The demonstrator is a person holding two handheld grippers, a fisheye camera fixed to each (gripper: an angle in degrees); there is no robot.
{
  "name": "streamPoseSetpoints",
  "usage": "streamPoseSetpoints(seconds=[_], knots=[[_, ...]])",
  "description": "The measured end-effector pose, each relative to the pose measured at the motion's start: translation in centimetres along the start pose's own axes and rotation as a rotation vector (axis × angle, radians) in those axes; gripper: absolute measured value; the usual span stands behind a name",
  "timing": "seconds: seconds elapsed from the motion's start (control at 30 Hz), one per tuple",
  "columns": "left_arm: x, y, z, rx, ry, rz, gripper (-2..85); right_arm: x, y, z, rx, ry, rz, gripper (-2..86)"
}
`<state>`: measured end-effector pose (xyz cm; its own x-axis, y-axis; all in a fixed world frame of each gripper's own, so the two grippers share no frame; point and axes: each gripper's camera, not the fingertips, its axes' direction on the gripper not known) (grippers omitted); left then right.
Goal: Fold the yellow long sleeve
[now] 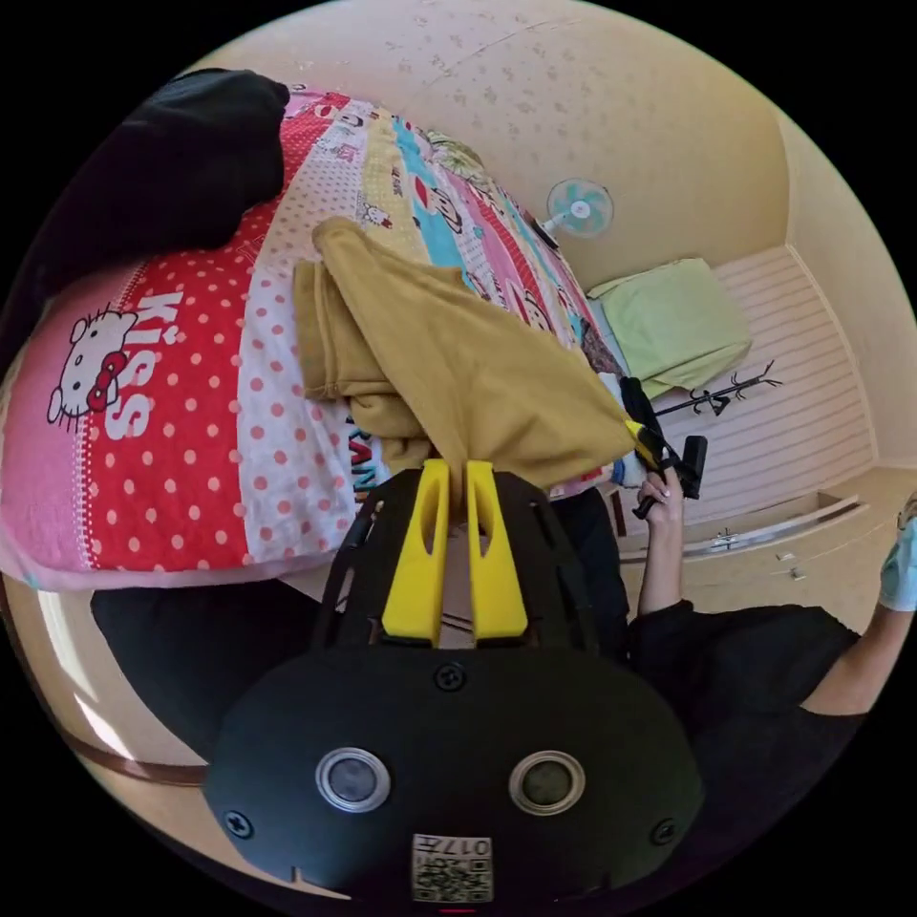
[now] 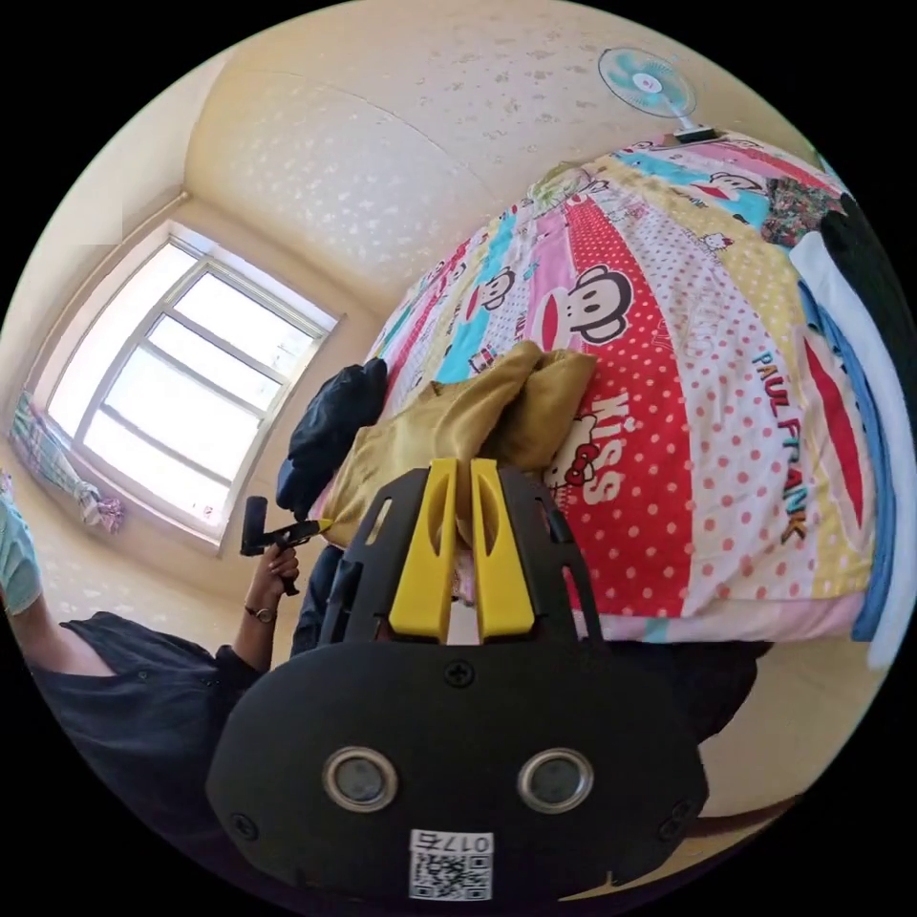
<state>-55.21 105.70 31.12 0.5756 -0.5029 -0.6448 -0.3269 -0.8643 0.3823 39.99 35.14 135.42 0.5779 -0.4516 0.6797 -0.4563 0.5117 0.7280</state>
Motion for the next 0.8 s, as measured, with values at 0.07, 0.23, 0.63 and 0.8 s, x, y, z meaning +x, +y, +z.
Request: streamPoseSetpoints(seconds=[0.07, 0.23, 0.63, 0.8], knots=[[-0.3, -0.2, 0.8, -0.091, -0.021, -0.004, 4.0, 0.9, 1.8, -0.4, -0.041, 0.226, 0.048, 4.4], [-1.1, -0.9, 1.3, -0.065, -0.077, -0.121, 9.1, 4.2, 2.4, 0.4, -0.097, 0.242, 0.131, 7.3], [2.2, -16.5, 7.1, 0.035, -0.483, -0.076, 12.7, 1.6, -12.1, 12.3, -0.193, 0.341, -0.081, 8.2], [5.6, -14.6, 8.3, 0.137, -0.574, 0.022, 4.2, 2.0, -8.3, 11.3, -0.012, 0.212, -0.095, 3.2]])
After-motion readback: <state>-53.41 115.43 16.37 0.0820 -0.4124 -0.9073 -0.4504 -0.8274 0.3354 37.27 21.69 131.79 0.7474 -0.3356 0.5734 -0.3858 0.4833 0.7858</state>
